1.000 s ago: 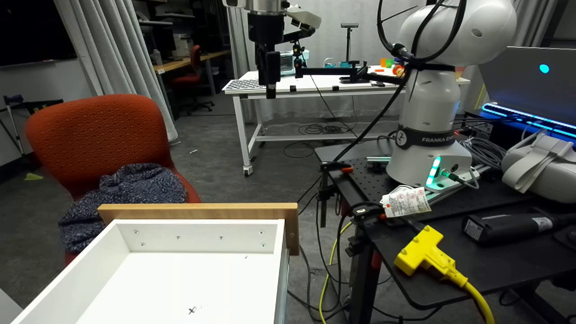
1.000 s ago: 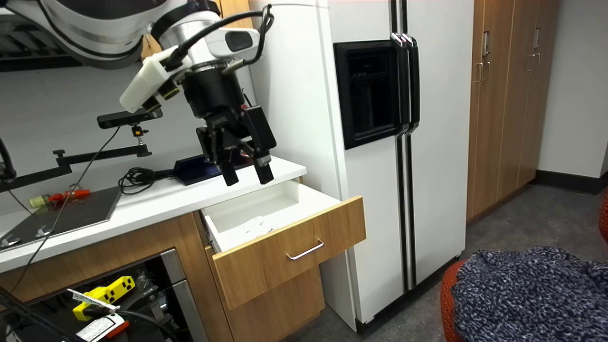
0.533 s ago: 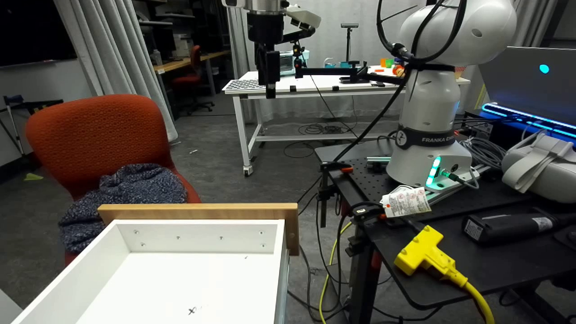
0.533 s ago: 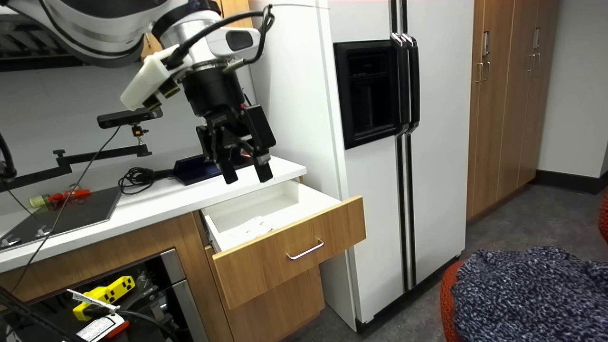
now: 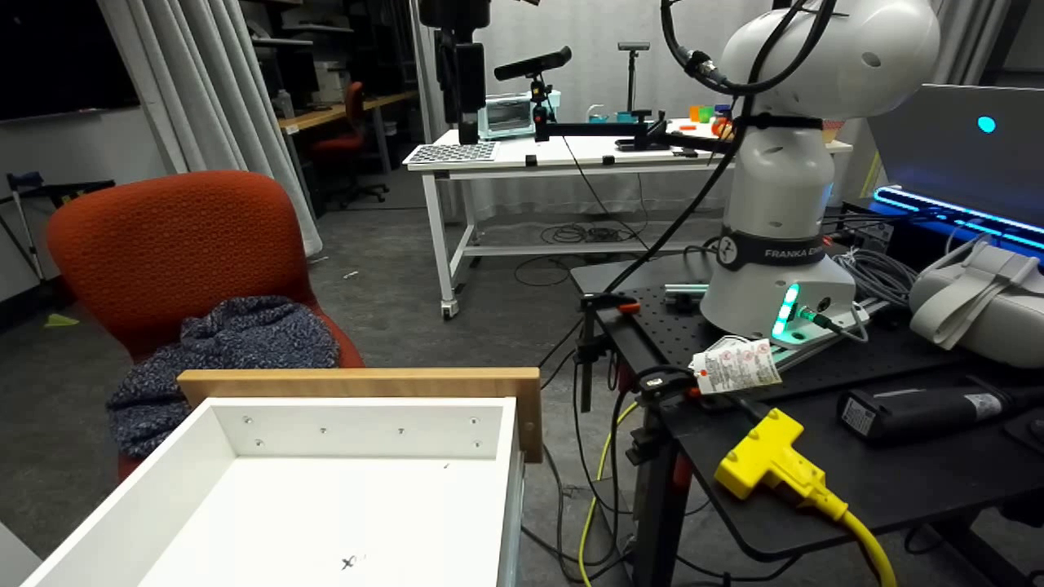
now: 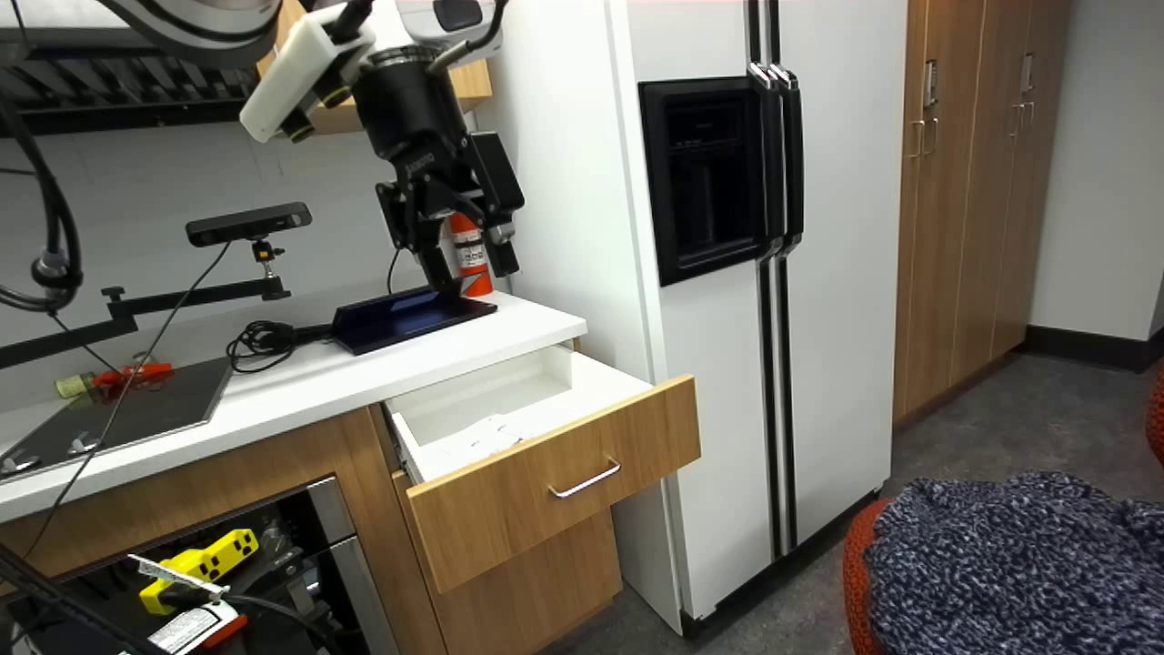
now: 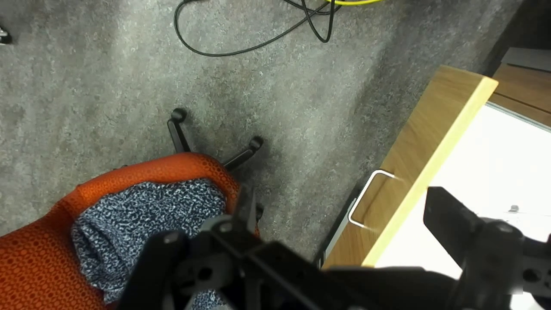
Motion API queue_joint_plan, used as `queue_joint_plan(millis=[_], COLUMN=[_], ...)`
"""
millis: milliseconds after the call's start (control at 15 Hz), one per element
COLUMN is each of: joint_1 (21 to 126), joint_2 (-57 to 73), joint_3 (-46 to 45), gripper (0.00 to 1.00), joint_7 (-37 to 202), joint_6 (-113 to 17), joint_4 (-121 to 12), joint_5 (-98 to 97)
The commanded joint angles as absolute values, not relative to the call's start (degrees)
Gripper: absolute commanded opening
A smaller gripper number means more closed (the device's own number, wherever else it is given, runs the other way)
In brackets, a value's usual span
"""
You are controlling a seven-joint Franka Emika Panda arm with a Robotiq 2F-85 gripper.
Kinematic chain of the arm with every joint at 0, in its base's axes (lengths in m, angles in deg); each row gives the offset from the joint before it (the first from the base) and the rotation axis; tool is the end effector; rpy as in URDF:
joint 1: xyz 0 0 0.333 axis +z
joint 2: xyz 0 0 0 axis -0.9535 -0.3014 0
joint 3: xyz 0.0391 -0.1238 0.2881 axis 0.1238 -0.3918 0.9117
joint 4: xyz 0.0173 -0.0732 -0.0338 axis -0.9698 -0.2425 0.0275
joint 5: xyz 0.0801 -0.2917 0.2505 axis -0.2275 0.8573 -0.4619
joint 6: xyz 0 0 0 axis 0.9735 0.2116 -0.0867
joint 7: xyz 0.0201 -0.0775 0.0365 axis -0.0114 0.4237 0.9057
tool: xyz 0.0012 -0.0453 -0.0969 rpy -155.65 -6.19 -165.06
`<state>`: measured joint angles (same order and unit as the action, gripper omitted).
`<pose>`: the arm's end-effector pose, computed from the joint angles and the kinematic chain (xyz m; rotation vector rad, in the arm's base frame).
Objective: Close the open drawer
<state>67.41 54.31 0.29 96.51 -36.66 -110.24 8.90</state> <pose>0.3823 -0.0669 0.4390 2.9617 0.2026 0.0978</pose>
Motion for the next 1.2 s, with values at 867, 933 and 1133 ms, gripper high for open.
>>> queue_joint_plan(millis=[867, 933, 1133], joint_1=[68.52, 68.26, 67.46], joint_2=[36.88, 35.29, 30.58], joint_3=[1.8, 1.71, 1.41], gripper=[1.0, 1.0, 1.0], joint_7=[92.94, 92.66, 91.3], joint_6=[-49.77, -50.86, -54.35], joint_4=[-106.48, -106.25, -105.65], joint_5=[10.44, 11.15, 13.92])
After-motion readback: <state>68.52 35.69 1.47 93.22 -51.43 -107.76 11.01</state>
